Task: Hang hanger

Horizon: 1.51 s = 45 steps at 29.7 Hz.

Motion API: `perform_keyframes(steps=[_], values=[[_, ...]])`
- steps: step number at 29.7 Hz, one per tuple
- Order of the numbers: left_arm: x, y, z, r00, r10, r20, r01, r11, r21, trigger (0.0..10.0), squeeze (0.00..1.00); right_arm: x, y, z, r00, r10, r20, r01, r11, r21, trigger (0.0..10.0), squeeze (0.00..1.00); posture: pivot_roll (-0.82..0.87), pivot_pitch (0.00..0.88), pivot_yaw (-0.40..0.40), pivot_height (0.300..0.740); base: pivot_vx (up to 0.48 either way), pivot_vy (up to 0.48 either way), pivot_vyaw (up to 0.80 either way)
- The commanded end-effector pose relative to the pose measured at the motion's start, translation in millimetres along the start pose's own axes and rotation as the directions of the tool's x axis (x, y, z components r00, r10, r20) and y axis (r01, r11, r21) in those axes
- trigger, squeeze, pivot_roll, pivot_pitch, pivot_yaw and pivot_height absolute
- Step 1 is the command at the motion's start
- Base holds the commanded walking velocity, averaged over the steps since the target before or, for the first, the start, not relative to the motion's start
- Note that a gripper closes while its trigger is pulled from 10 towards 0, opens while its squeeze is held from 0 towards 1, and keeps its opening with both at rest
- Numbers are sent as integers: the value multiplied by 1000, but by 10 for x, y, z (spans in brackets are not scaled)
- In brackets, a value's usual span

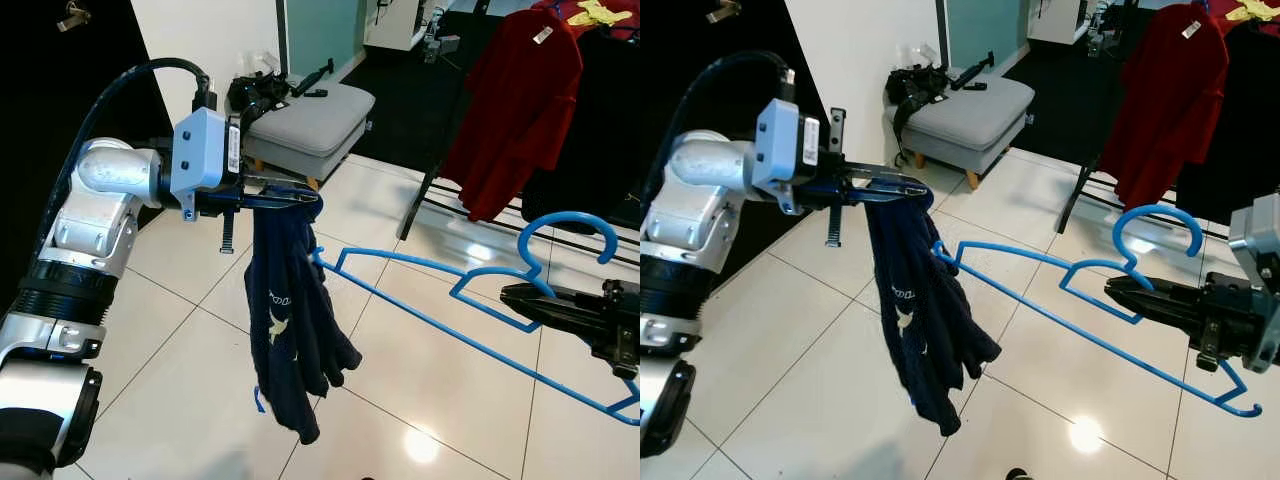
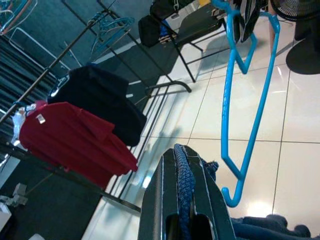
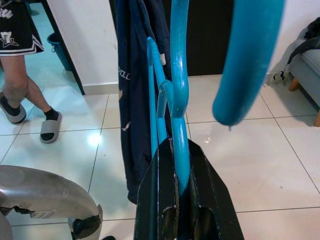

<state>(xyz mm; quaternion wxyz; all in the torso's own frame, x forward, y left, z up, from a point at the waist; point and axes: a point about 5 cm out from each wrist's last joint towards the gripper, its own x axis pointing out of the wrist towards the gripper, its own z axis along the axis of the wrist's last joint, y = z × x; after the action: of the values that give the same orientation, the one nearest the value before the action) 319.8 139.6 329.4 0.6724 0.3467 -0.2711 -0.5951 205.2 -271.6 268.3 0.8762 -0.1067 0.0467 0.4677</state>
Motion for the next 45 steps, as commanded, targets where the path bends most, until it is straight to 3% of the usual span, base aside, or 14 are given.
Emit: perform_keyframes(steps=[1,31,33,38,39,41,45], values=[[9,4,57,1000,-13,21,12,1000,19,10000,0,33,33,29,1000,29,5,-29,1000,-11,10000,0,-53,145,50,740,0,0,0],[105,-81,101,996,-66,63,67,998,1,10000,0,204,-25,90,995,94,33,-92,995,-45,10000,0,-50,144,44,740,0,0,0],[194,-115,179,989,-70,128,71,997,-3,10000,0,246,-20,74,994,100,32,-99,994,-45,10000,0,-48,144,43,740,0,0,0],[223,-123,206,986,-65,152,67,998,-7,10000,0,261,-18,64,994,101,31,-100,994,-45,10000,0,-48,144,43,740,0,0,0],[387,-207,293,967,-62,247,74,997,-36,10000,0,373,36,12,992,120,43,-118,992,-32,10000,0,-43,142,40,740,0,0,0],[443,-240,321,959,-63,277,79,996,-47,10000,0,416,61,-5,990,130,48,-129,991,-27,10000,0,-43,142,40,740,0,0,0],[511,-291,294,959,-85,271,99,994,-40,10000,0,495,114,-17,986,155,62,-154,988,-20,10000,0,-43,138,43,740,0,0,0]])
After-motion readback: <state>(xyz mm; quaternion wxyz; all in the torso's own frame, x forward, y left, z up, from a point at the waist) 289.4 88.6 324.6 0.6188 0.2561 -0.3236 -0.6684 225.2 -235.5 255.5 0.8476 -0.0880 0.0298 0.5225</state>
